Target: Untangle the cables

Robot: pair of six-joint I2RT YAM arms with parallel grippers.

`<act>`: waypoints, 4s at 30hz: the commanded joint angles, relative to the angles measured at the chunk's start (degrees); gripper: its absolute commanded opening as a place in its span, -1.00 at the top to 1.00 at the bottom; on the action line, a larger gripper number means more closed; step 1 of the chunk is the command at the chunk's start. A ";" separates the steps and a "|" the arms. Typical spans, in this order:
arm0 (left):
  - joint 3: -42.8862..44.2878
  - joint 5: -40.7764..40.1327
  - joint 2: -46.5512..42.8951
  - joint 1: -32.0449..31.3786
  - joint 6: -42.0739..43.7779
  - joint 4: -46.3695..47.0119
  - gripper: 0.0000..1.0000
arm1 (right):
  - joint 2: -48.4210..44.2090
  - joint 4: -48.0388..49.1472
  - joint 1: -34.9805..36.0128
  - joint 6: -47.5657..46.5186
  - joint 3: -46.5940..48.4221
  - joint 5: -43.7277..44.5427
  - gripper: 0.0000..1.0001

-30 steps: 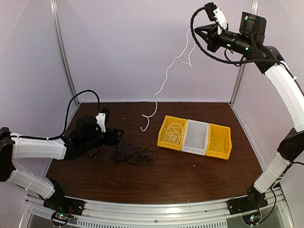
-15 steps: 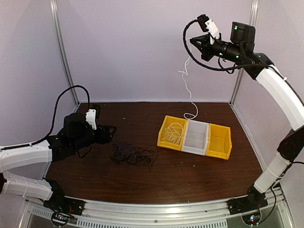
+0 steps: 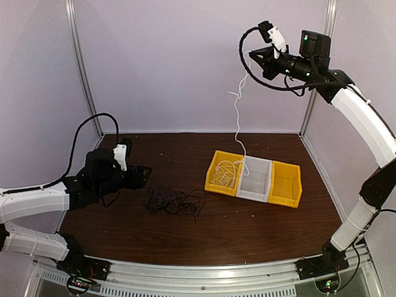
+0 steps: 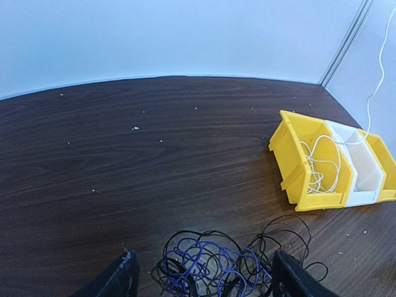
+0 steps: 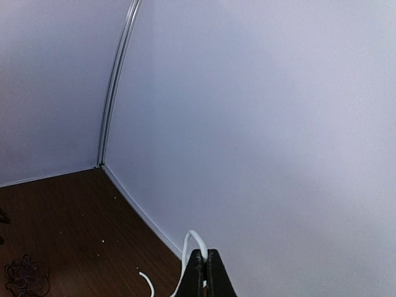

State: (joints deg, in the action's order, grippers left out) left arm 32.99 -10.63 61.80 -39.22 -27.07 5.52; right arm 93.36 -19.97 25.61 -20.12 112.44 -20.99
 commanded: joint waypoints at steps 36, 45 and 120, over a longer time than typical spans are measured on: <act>-1.53 -0.80 1.98 -0.15 1.37 2.50 -0.49 | 1.18 4.84 -0.27 2.53 -21.22 -6.03 1.00; -2.33 -1.01 1.31 -0.15 0.97 2.28 -0.49 | 7.35 2.55 -0.29 1.45 -24.85 -7.69 1.00; -2.79 -0.97 1.52 -0.13 -0.11 2.09 -0.49 | 13.89 1.22 2.42 0.68 -24.28 -7.12 1.00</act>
State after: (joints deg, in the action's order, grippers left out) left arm 29.04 -11.75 63.40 -39.22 -26.96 6.22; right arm 106.06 -23.59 27.94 -18.06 87.68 -33.36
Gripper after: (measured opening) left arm 0.746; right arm 0.009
